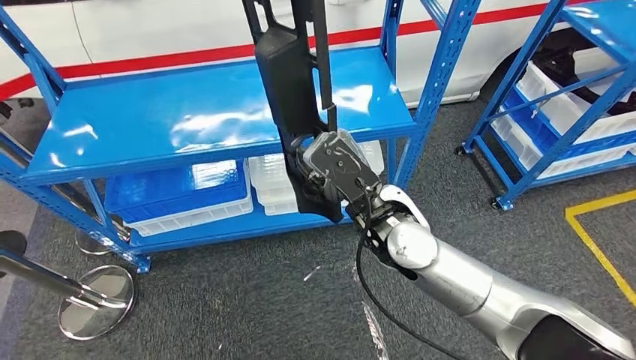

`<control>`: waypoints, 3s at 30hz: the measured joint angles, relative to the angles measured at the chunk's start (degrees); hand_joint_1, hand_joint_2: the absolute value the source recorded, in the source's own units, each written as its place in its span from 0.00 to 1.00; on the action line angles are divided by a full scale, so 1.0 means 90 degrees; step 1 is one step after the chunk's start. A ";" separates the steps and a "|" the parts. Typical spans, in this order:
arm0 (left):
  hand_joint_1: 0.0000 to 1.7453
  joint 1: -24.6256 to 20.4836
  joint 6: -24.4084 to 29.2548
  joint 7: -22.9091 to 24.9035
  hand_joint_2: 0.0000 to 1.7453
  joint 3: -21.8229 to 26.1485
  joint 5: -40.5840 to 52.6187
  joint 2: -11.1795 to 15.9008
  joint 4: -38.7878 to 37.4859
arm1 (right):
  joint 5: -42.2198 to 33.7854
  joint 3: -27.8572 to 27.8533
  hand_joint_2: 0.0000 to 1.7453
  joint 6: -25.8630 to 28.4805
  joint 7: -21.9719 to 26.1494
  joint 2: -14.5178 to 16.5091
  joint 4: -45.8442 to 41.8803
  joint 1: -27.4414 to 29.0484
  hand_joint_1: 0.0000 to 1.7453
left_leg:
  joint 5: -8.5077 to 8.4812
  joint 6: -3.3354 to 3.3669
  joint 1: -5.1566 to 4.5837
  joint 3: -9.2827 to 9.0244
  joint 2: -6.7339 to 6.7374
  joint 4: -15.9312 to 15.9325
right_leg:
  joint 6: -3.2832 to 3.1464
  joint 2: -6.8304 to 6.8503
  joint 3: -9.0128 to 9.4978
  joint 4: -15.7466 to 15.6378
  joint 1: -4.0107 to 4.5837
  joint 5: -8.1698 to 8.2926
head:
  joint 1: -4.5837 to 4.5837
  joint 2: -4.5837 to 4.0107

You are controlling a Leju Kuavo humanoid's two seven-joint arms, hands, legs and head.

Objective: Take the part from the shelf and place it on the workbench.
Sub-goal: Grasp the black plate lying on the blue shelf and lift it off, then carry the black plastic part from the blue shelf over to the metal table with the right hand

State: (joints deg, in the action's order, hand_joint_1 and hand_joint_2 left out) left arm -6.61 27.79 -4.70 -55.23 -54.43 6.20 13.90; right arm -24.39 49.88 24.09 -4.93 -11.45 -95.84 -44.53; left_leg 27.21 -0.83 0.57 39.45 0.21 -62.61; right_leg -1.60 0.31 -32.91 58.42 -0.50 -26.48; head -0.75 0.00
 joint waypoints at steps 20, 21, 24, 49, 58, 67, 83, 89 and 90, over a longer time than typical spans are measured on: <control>0.00 -0.0044 -0.0087 -0.0049 1.00 0.0070 0.0139 0.0022 0.0001 | 0.0055 -0.0003 1.00 0.0010 -0.0006 -0.0098 -0.0095 0.0009 1.00 | -0.0121 0.0325 -0.0022 -0.0633 0.0022 0.0498 | 0.0339 -0.0026 -0.0973 0.1900 -0.0001 -0.0618 | -0.0018 0.0000; 0.00 -0.0044 -0.0091 -0.0044 1.00 0.0070 0.0158 0.0020 0.0001 | 0.0055 -0.0004 1.00 0.0010 -0.0006 -0.0106 -0.0099 0.0009 1.00 | -0.0147 0.0319 -0.0023 -0.0551 0.0020 0.0449 | 0.0328 -0.0027 -0.0777 0.1710 -0.0001 -0.0431 | -0.0019 0.0000; 0.00 -0.0047 -0.0095 -0.0040 1.00 0.0070 0.0199 0.0007 0.0001 | 0.0042 -0.0026 1.00 0.0010 -0.0008 -0.0120 -0.0138 0.0004 1.00 | -0.0216 0.0262 -0.0039 -0.0352 0.0011 0.0310 | 0.0251 -0.0037 -0.0012 0.0566 0.0031 -0.0208 | -0.0015 0.0000; 0.00 -0.0061 -0.0094 -0.0086 1.00 0.0065 0.0263 -0.0011 -0.0002 | 0.0332 -0.0066 1.00 -0.0214 -0.0328 -0.0229 -0.0251 -0.0237 1.00 | -0.0152 0.0286 0.0019 -0.0646 0.0021 0.0546 | 0.0370 -0.0022 -0.1155 0.1761 -0.0024 -0.0633 | -0.0032 0.0000; 0.00 -0.0044 -0.0068 -0.0251 1.00 0.0066 0.0253 -0.0007 -0.0002 | 0.0458 -0.0066 1.00 -0.0163 -0.0335 -0.0269 -0.0303 -0.0241 1.00 | -0.0718 0.0048 0.0005 -0.0015 -0.0002 0.0457 | 0.0155 -0.0045 0.0309 0.0097 0.0038 -0.0358 | -0.0039 0.0000; 0.00 -0.0020 -0.0006 -0.0379 1.00 0.0065 0.0228 -0.0035 -0.0002 | 0.0557 -0.0066 1.00 -0.0113 -0.0406 -0.0293 -0.0302 -0.0134 1.00 | 0.0081 -0.0063 0.0034 0.0148 -0.0007 -0.1236 | -0.0057 -0.0018 -0.0366 0.0076 0.0051 0.0221 | -0.0008 0.0000; 0.00 -0.0044 0.0461 0.0186 1.00 0.0001 0.0652 -0.0076 -0.0002 | 0.0865 -0.0085 1.00 0.0056 -0.0393 -0.0409 -0.0349 0.0035 1.00 | -0.0149 0.0257 0.0008 -0.0654 -0.0268 0.0513 | 0.0341 -0.0106 -0.0577 0.1097 -0.0072 -0.0289 | -0.0038 0.0000; 0.00 -0.0010 0.0622 0.0219 1.00 -0.0027 0.0732 -0.0106 -0.0002 | 0.0970 -0.0092 1.00 0.0121 -0.0405 -0.0440 -0.0410 0.0054 1.00 | -0.0224 0.0010 0.0030 -0.0383 -0.0507 0.0351 | 0.0146 -0.0186 -0.0187 0.0315 -0.0064 -0.0091 | -0.0034 0.0000; 0.00 0.0002 0.0627 0.0219 1.00 -0.0039 0.0732 -0.0116 -0.0002 | 0.0974 -0.0093 1.00 0.0129 -0.0407 -0.0440 -0.0418 0.0054 1.00 | -0.0170 -0.0024 0.0031 -0.0338 -0.0450 0.0286 | 0.0096 -0.0132 -0.0189 0.0290 -0.0069 -0.0062 | -0.0020 0.0000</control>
State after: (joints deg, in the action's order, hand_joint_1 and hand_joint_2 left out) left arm -6.59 33.43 -2.73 -55.58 -47.84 5.15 13.88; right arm -15.62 49.04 25.25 -8.59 -15.41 -99.60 -44.04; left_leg 25.68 -1.04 0.85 36.41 -3.84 -60.03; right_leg -0.73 -0.88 -34.61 61.04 -1.12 -27.03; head -0.93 0.00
